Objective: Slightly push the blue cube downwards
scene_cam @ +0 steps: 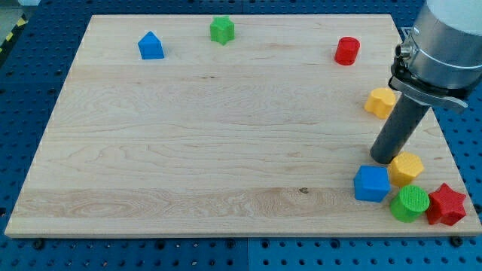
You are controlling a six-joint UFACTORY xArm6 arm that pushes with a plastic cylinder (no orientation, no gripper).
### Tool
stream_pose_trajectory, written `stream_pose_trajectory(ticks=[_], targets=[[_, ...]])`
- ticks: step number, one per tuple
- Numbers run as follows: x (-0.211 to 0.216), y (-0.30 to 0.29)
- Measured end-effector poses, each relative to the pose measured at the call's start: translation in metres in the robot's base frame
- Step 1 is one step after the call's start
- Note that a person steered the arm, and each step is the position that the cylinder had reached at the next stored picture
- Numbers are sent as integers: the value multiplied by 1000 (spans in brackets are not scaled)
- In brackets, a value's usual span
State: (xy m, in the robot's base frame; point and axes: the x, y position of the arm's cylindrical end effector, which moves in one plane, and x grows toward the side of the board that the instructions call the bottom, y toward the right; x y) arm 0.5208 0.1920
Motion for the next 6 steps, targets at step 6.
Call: stream_pose_trajectory(ticks=[6], targets=[[25, -14]])
